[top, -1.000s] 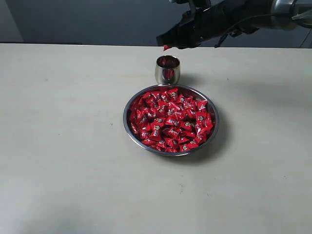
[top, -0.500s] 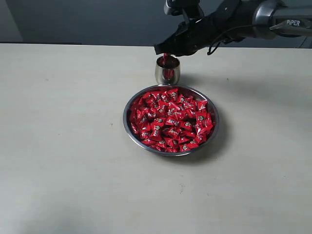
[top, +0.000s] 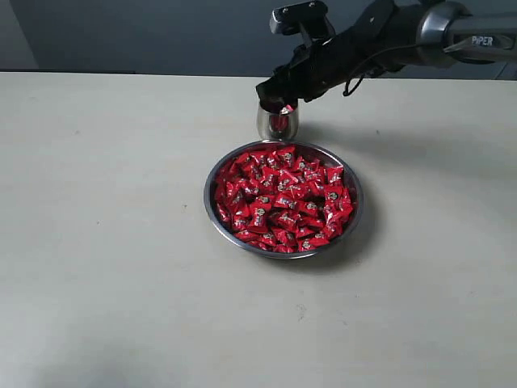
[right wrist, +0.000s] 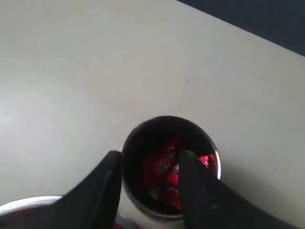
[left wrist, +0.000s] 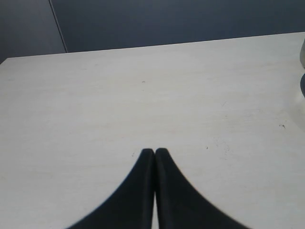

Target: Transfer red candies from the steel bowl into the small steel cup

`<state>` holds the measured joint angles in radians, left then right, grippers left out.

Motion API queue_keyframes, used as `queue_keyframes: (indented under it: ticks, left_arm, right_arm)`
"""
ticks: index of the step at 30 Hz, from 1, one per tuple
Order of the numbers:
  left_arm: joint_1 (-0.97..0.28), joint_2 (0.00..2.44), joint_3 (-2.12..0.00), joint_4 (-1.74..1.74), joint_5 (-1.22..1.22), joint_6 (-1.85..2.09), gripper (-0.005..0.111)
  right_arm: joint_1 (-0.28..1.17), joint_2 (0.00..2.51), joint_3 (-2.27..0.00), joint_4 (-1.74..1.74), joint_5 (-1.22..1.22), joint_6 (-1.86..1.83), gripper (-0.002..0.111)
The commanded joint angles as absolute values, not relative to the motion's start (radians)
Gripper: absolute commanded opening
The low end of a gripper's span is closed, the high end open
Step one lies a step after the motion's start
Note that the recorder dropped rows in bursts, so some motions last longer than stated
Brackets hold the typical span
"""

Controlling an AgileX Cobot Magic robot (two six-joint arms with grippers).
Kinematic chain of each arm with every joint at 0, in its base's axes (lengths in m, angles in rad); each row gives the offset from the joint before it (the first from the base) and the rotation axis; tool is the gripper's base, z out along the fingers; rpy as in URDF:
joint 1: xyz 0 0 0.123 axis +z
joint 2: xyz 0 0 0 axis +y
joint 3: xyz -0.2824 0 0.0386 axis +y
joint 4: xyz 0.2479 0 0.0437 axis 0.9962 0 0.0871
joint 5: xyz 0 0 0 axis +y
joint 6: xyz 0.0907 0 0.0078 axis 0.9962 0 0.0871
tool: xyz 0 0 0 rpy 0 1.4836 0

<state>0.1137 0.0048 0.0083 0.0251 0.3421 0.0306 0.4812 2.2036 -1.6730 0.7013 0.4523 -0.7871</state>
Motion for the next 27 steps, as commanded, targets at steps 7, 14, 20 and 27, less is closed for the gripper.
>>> queue_keyframes:
  ticks: [7, 14, 20, 27]
  left_arm:
    - [0.108, 0.0, 0.0, 0.027, 0.337, 0.029, 0.0]
    - [0.108, 0.0, 0.0, 0.027, 0.337, 0.029, 0.0]
    - [0.108, 0.0, 0.0, 0.027, 0.337, 0.029, 0.0]
    - [0.108, 0.0, 0.0, 0.027, 0.337, 0.029, 0.0]
  right_arm:
    - [0.473, 1.975, -1.534, 0.572, 0.601, -0.731, 0.039]
    - [0.466, 1.805, -1.228, 0.589, 0.456, -0.75, 0.039]
    - [0.471, 1.744, -1.032, 0.642, 0.339, -0.818, 0.039]
    - [0.485, 1.746, -0.971, 0.657, 0.354, -0.957, 0.039]
